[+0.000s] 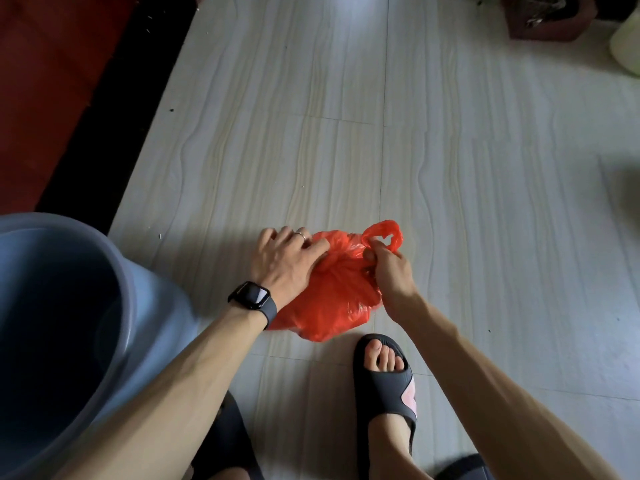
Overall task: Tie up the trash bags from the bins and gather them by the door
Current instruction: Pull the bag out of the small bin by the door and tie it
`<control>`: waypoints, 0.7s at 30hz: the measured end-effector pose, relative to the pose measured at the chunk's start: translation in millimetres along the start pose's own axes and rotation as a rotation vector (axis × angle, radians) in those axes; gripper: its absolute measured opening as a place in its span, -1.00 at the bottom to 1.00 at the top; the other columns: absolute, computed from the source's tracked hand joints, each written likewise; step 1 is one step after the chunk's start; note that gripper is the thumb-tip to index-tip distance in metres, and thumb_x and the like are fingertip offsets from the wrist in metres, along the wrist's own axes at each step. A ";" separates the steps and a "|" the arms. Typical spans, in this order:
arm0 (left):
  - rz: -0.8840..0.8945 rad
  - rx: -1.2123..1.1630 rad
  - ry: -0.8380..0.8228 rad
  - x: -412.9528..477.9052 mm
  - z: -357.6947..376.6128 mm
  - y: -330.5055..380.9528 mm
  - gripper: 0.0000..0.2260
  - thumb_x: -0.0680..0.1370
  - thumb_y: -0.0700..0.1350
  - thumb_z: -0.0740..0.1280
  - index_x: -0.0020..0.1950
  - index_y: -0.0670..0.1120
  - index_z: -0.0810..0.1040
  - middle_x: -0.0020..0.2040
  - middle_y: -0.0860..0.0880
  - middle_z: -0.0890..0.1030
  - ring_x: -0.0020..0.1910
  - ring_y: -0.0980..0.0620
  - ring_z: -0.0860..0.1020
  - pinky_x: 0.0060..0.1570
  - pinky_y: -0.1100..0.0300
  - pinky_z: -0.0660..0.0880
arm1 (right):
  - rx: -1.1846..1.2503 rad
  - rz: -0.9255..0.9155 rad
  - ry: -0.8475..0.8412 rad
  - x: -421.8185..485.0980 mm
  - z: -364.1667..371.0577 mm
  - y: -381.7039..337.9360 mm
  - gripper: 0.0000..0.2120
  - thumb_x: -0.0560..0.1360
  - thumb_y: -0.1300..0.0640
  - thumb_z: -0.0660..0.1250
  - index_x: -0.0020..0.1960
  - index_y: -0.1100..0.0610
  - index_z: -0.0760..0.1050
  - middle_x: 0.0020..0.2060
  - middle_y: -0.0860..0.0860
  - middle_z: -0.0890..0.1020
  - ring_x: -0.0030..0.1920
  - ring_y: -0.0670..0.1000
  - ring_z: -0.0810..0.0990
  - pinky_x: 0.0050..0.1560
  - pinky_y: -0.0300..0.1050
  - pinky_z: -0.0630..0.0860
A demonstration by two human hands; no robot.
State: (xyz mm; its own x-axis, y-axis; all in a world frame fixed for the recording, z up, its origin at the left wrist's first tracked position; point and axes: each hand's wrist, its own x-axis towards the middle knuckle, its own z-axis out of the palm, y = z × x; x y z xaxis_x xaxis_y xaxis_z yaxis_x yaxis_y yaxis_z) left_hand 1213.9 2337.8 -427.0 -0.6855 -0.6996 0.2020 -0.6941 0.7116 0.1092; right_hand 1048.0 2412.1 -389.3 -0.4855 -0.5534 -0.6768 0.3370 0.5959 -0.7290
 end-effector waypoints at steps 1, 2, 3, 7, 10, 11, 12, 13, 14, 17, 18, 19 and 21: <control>-0.002 0.048 -0.004 -0.1 -3.4 -5.6 -0.88 0.52 -0.06 0.39 0.02 0.12 0.56 -0.13 0.04 0.57 -0.18 -0.08 0.52 -0.12 0.00 0.33 | 0.000 -0.003 0.022 0.5 -1.7 -0.3 -0.67 0.56 0.02 0.28 -0.35 0.03 0.36 -0.43 -0.02 0.35 -0.47 -0.05 0.32 -0.44 -0.23 0.30; -0.008 0.082 -0.014 -0.2 -5.0 -12.0 -0.87 0.52 -0.07 0.40 0.02 0.13 0.56 -0.13 0.04 0.57 -0.18 -0.08 0.51 -0.11 -0.01 0.31 | 0.008 -0.003 0.048 1.1 -4.0 -1.2 -0.68 0.57 0.04 0.28 -0.35 0.03 0.36 -0.43 -0.02 0.35 -0.45 -0.05 0.32 -0.44 -0.23 0.30; -0.014 0.113 -0.018 -0.9 -7.4 -17.5 -0.86 0.51 -0.08 0.41 0.01 0.13 0.56 -0.12 0.03 0.57 -0.19 -0.08 0.50 -0.09 -0.01 0.30 | 0.035 -0.006 0.072 1.8 -6.5 -2.1 -0.70 0.56 0.07 0.29 -0.34 0.04 0.39 -0.42 -0.03 0.38 -0.41 -0.04 0.35 -0.38 -0.21 0.31; -0.025 0.246 -0.061 -5.3 -17.9 -34.2 -0.74 0.44 -0.18 0.46 0.03 0.12 0.55 -0.08 -0.02 0.59 -0.18 -0.12 0.51 0.04 -0.08 0.32 | 0.168 0.021 0.106 1.6 -8.2 -8.2 -0.77 0.57 0.15 0.25 -0.26 0.11 0.47 -0.39 -0.02 0.48 -0.39 -0.03 0.44 -0.28 -0.12 0.36; -0.004 0.305 -0.047 -11.4 -20.3 -39.3 -0.66 0.37 -0.29 0.42 0.04 0.07 0.59 -0.06 -0.09 0.61 -0.19 -0.16 0.54 0.09 -0.15 0.42 | 0.171 0.072 0.136 2.9 -12.1 -8.1 -0.81 0.57 0.15 0.24 -0.22 0.13 0.48 -0.36 0.00 0.48 -0.38 -0.03 0.44 -0.31 -0.12 0.40; -0.002 0.329 -0.050 -11.2 -22.0 -40.2 -0.63 0.34 -0.31 0.40 0.03 0.07 0.60 -0.06 -0.10 0.62 -0.21 -0.16 0.55 0.08 -0.16 0.44 | 0.170 0.075 0.148 5.1 -14.0 -9.1 -0.81 0.56 0.15 0.24 -0.22 0.13 0.48 -0.36 0.01 0.47 -0.38 -0.02 0.44 -0.32 -0.12 0.40; -0.004 0.347 -0.062 -10.6 -23.7 -40.7 -0.61 0.33 -0.33 0.35 0.04 0.07 0.60 -0.05 -0.11 0.62 -0.21 -0.16 0.55 0.08 -0.17 0.45 | 0.167 0.075 0.156 6.4 -15.1 -11.0 -0.80 0.56 0.16 0.23 -0.23 0.14 0.47 -0.37 0.02 0.46 -0.38 -0.02 0.43 -0.32 -0.12 0.41; -0.016 0.363 -0.082 -9.3 -24.5 -41.5 -0.59 0.34 -0.32 0.29 0.06 0.08 0.60 -0.02 -0.12 0.63 -0.19 -0.16 0.56 0.09 -0.17 0.44 | 0.162 0.076 0.160 7.7 -15.1 -12.9 -0.80 0.56 0.16 0.23 -0.24 0.14 0.47 -0.37 0.03 0.45 -0.38 -0.02 0.43 -0.32 -0.12 0.42; -0.038 0.372 -0.114 -7.0 -24.8 -41.9 -0.57 0.36 -0.31 0.23 0.10 0.10 0.59 0.02 -0.12 0.63 -0.16 -0.16 0.57 0.12 -0.17 0.42 | 0.153 0.077 0.157 9.3 -14.3 -14.3 -0.80 0.56 0.17 0.22 -0.24 0.13 0.47 -0.38 0.03 0.45 -0.37 -0.02 0.43 -0.31 -0.11 0.43; -0.119 0.387 -0.256 -1.3 -27.7 -38.9 -0.65 0.55 -0.21 0.17 0.26 0.09 0.47 0.14 -0.09 0.60 0.03 -0.15 0.55 0.23 -0.14 0.30 | 0.062 0.089 0.098 7.9 -10.8 -14.4 -0.76 0.56 0.10 0.26 -0.28 0.10 0.43 -0.36 0.00 0.46 -0.35 -0.03 0.45 -0.27 -0.10 0.46; -0.166 0.370 -0.303 -0.7 -29.2 -35.6 -0.73 0.60 -0.13 0.17 0.27 0.07 0.45 0.15 -0.07 0.59 0.08 -0.14 0.53 0.23 -0.13 0.29 | 0.031 0.098 0.077 6.7 -10.7 -13.5 -0.75 0.57 0.07 0.26 -0.28 0.09 0.43 -0.35 -0.02 0.47 -0.34 -0.03 0.46 -0.26 -0.11 0.46; -0.219 0.334 -0.346 -0.5 -29.6 -32.8 -0.78 0.62 -0.06 0.16 0.24 0.04 0.45 0.14 -0.06 0.58 0.12 -0.13 0.51 0.22 -0.11 0.29 | 0.015 0.106 0.059 5.3 -11.4 -12.9 -0.75 0.58 0.04 0.26 -0.26 0.09 0.46 -0.33 -0.02 0.50 -0.33 -0.03 0.47 -0.25 -0.12 0.47; -0.317 0.173 -0.378 0.7 -31.6 -28.9 -0.83 0.56 -0.02 0.22 0.13 0.00 0.47 0.12 -0.05 0.54 0.14 -0.12 0.49 0.17 -0.07 0.32 | 0.042 0.110 0.030 2.4 -12.9 -12.5 -0.74 0.60 0.00 0.24 -0.17 0.11 0.57 -0.24 -0.03 0.59 -0.27 -0.02 0.50 -0.20 -0.13 0.49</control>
State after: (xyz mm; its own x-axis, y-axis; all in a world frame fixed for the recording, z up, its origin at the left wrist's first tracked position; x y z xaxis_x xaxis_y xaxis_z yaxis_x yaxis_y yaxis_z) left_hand 1240.5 2318.8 -399.2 -0.4456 -0.8762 -0.1837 -0.8846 0.4625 -0.0604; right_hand 1032.3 2410.8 -380.5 -0.4679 -0.4681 -0.7496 0.4223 0.6267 -0.6549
